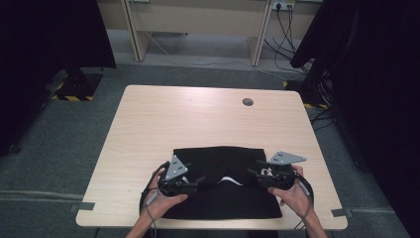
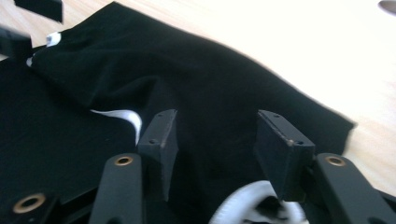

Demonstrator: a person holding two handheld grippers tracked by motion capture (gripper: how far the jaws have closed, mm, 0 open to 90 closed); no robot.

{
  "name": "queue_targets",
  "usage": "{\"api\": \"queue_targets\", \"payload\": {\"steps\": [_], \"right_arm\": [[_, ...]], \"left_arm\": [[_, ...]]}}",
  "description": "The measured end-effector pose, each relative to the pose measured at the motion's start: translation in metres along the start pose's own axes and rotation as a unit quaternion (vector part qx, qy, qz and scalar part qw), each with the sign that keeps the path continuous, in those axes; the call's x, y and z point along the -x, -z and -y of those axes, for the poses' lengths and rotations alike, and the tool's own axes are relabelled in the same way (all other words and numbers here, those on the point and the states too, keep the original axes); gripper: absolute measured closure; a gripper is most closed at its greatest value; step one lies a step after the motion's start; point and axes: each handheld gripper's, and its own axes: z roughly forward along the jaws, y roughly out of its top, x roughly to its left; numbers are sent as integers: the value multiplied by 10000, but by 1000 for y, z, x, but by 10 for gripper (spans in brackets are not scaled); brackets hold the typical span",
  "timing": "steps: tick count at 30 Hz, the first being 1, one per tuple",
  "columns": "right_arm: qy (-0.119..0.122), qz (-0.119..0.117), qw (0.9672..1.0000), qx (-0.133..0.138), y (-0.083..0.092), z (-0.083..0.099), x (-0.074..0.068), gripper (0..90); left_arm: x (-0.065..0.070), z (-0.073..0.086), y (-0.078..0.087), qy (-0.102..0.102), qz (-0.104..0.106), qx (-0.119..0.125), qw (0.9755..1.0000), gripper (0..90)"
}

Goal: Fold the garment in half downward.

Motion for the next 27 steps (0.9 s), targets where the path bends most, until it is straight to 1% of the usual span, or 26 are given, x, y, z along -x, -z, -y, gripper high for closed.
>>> {"api": "queue_targets", "payload": {"steps": [2,3,4,5,6,7,8,9,11,12,13,14,15,16,17,18,19,23,25,27], "right_arm": [[6,-114,9999,-112,-2,2,-2,449],[30,-97,9998,-171,-3,3,-3,443],[53,-54,9998,-185,-4,5,-3,443],[83,-24,9997,-216,-6,6,-4,444],[136,-21,9995,-290,-8,7,-4,466],[196,-49,9992,-334,-11,8,-4,545],[236,-50,9991,-340,-12,8,-4,604],[318,-56,9990,-324,-13,9,-4,685],[413,-129,9984,-356,-13,10,-4,794],[447,-157,9982,-379,-13,10,-3,794],[447,-157,9982,-379,-13,10,-3,834],[455,-191,9983,-301,-10,10,-1,886],[478,-197,9983,-253,-7,9,-1,893],[517,-208,9983,-189,-3,8,-2,895],[564,-193,9982,-111,2,6,-2,896],[592,-167,9981,-29,7,4,-3,896],[593,-156,9981,61,13,2,-3,897],[696,-165,9971,245,30,-4,-10,896],[711,-221,9967,333,37,-4,-15,897],[769,-279,9961,333,43,0,-23,896]], "left_arm": [[3,5,0,-24,11,-43,10000,280],[3,7,-1,-46,-21,-77,10000,265],[3,8,-2,-89,-83,-130,9998,256],[2,10,-4,-126,-188,-160,9996,247],[1,11,-6,-146,-240,-190,9994,249],[1,13,-8,-212,-176,-250,9993,314],[1,13,-8,-212,-176,-250,9993,397],[0,14,-11,-280,-113,-318,9990,493],[-1,13,-10,-301,-117,-267,9991,657],[-1,13,-10,-301,-117,-267,9991,720],[-1,12,-10,-284,-90,-257,9992,720],[-3,11,-8,-232,-55,-205,9995,798],[-5,8,-3,-185,-54,-114,9997,818],[-5,8,-3,-185,-54,-114,9997,827],[-6,6,1,-164,-38,-50,9998,831],[-7,4,6,-134,9,1,9999,834],[-7,-1,15,-64,94,136,9998,834],[-2,-6,31,-151,153,295,9993,834],[3,-5,39,-219,205,323,9990,835],[11,-1,46,-284,302,301,9987,837]]}}
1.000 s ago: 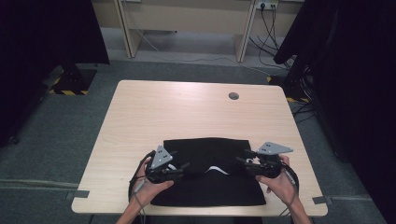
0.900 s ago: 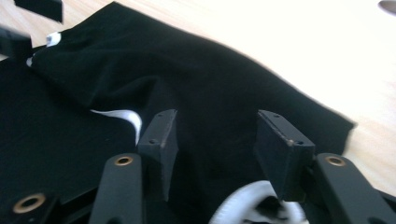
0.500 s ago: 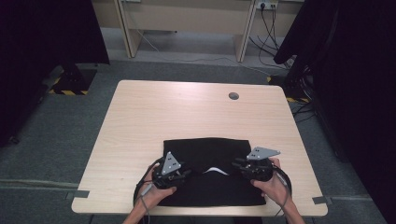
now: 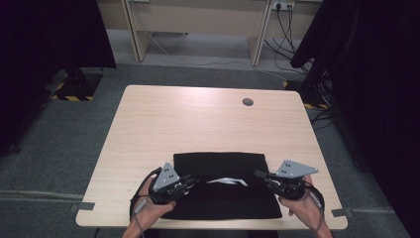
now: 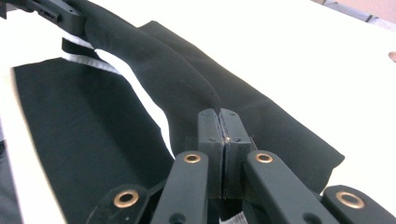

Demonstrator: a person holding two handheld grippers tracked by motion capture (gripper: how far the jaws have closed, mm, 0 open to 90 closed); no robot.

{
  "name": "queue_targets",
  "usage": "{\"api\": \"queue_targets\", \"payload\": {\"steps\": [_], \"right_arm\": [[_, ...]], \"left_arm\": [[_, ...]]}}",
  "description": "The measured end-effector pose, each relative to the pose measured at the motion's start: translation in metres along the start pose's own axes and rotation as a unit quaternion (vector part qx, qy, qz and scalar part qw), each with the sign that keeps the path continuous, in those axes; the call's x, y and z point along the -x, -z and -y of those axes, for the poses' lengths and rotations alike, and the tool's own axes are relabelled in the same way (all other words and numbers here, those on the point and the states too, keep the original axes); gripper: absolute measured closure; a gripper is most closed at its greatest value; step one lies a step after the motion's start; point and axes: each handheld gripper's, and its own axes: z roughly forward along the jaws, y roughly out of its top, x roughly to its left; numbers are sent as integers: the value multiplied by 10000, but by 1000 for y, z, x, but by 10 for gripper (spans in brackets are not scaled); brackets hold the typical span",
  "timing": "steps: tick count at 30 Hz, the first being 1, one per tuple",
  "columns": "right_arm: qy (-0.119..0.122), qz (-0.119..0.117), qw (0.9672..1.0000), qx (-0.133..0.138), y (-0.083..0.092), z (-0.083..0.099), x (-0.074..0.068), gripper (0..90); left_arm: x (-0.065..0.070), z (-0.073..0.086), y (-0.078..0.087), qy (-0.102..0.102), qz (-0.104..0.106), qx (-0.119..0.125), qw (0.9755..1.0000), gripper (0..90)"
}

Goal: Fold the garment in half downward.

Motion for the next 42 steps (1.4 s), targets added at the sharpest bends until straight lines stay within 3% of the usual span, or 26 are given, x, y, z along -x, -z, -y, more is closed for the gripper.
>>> {"api": "queue_targets", "payload": {"steps": [3,5,9,10,11,12,17,22,27,30,31,33,36,38,42], "right_arm": [[-33,-67,10000,7,6,5,-9,895],[-98,-141,9998,-32,12,16,-19,889],[-187,-237,9994,-155,14,28,-28,862],[-310,-342,9987,-232,13,35,-31,777],[-310,-342,9987,-232,13,35,-31,777],[-475,-383,9978,-265,14,37,-31,691],[-485,-211,9986,-62,25,27,-25,610],[-506,-115,9986,-135,21,23,-17,595],[-600,-6,9975,-381,1,28,-4,588],[-704,41,9959,-567,-15,34,5,569],[-704,41,9959,-567,-15,34,5,569],[-746,67,9949,-677,-24,39,9,531],[-762,95,9942,-756,-29,42,11,499],[-709,179,9929,-938,-35,49,12,479],[-668,275,9933,-898,-36,53,13,480]], "left_arm": [[8,7,5,-21,110,-76,9999,832],[17,21,8,18,229,-224,9995,824],[21,31,10,128,323,-279,9990,791],[21,34,10,165,360,-286,9988,749],[21,34,10,212,393,-277,9986,749],[21,35,12,301,442,-239,9983,660],[18,27,18,530,529,-26,9972,491],[12,18,20,622,390,110,9972,414],[6,16,17,767,325,165,9964,358],[2,26,6,804,46,-171,9966,350],[2,26,6,804,46,-171,9966,345],[1,31,3,716,-150,-369,9966,332],[-1,38,0,663,-221,-605,9957,316],[0,47,-2,437,-356,-917,9942,305],[-2,52,-4,390,-395,-923,9942,307]]}}
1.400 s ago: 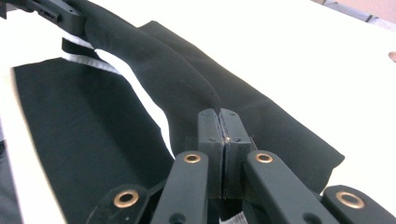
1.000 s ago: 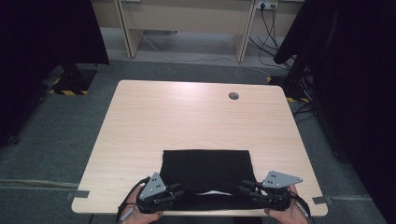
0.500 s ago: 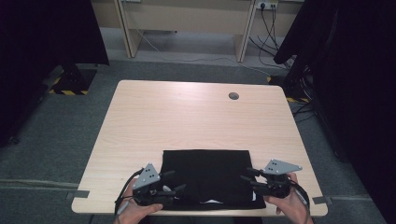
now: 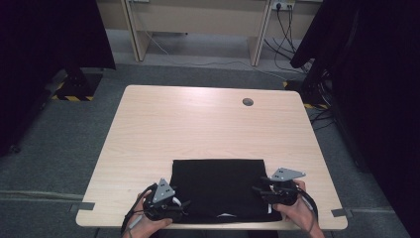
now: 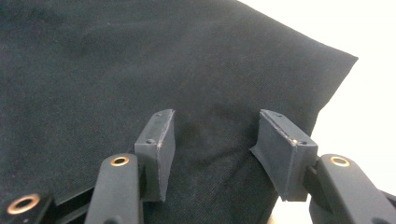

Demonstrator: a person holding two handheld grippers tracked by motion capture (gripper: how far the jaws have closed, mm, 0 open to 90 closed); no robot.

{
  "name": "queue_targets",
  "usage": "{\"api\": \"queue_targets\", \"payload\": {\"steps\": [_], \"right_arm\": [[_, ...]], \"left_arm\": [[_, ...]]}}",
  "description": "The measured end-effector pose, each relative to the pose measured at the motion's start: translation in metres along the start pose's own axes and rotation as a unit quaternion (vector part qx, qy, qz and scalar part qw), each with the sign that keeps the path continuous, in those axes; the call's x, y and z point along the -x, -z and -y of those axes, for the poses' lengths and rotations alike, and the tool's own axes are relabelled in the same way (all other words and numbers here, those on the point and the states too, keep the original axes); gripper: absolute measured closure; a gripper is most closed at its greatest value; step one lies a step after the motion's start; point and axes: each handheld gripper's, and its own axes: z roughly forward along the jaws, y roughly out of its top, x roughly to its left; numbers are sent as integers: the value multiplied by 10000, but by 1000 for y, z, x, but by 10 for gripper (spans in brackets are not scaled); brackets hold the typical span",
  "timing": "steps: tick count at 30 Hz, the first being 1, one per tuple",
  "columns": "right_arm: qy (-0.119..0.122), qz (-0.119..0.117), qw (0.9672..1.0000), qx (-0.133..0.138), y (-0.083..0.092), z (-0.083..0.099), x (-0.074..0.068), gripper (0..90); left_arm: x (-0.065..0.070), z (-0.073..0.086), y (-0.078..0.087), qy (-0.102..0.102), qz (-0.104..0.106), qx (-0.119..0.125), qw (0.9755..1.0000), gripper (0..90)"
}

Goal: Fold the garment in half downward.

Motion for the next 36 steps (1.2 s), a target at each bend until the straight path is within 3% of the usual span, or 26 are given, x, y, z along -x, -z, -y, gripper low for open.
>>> {"api": "queue_targets", "payload": {"steps": [2,5,14,20,36], "right_arm": [[65,12,10000,-15,0,0,0,479],[31,122,9999,4,-2,-1,5,484],[-48,266,9996,-8,-11,-11,21,485],[-145,300,9994,51,-12,-11,28,485],[-188,353,9991,154,-4,-1,43,484]], "left_arm": [[-3,-1,-2,-145,-158,-2,9998,323],[-7,-1,-2,-210,-127,-12,9997,338],[-17,-9,-11,-208,-175,-34,9996,337],[-27,-18,-21,-99,-156,-57,9998,333],[-20,-29,-36,-167,-31,-67,9998,328]]}}
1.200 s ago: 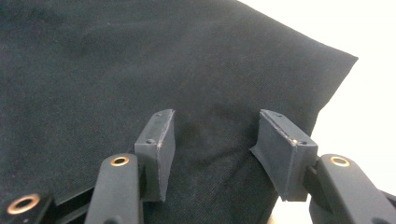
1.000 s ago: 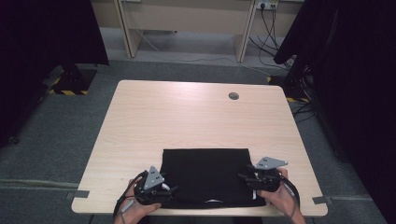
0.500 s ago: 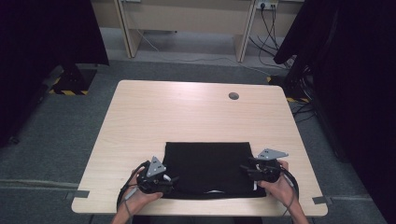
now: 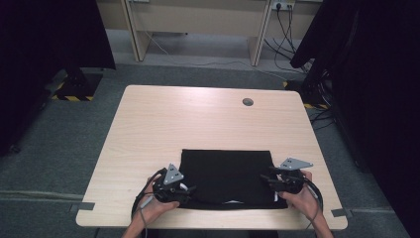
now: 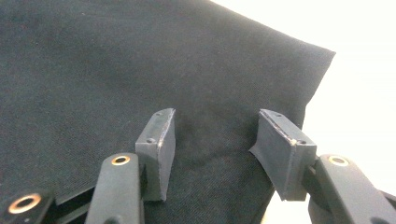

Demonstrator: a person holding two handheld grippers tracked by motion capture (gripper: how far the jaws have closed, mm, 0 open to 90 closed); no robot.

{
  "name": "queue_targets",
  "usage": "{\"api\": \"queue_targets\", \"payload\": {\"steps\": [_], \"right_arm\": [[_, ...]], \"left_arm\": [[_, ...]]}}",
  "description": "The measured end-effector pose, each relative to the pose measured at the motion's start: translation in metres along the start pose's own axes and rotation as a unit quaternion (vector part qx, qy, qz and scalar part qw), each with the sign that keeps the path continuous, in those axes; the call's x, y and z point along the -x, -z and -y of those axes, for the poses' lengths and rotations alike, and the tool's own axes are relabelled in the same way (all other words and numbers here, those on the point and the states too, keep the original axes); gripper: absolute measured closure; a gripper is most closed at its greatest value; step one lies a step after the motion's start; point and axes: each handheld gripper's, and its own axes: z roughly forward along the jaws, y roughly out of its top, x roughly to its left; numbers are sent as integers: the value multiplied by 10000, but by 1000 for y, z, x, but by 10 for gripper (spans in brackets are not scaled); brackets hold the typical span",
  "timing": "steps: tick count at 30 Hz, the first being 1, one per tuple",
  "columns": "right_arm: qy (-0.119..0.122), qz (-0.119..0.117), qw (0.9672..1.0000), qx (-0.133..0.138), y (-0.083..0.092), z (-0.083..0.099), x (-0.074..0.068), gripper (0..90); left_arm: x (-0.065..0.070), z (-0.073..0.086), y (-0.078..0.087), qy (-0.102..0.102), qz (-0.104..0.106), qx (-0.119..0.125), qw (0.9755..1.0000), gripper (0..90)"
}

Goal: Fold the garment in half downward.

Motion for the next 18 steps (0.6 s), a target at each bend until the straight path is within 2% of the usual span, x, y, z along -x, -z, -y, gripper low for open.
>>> {"api": "queue_targets", "payload": {"steps": [10,18], "right_arm": [[-39,-53,10000,40,3,3,12,481],[-46,-33,10000,73,5,6,15,476]], "left_arm": [[4,-6,-7,-16,61,-7,10000,321],[6,-9,-12,-1,92,-11,10000,305]]}}
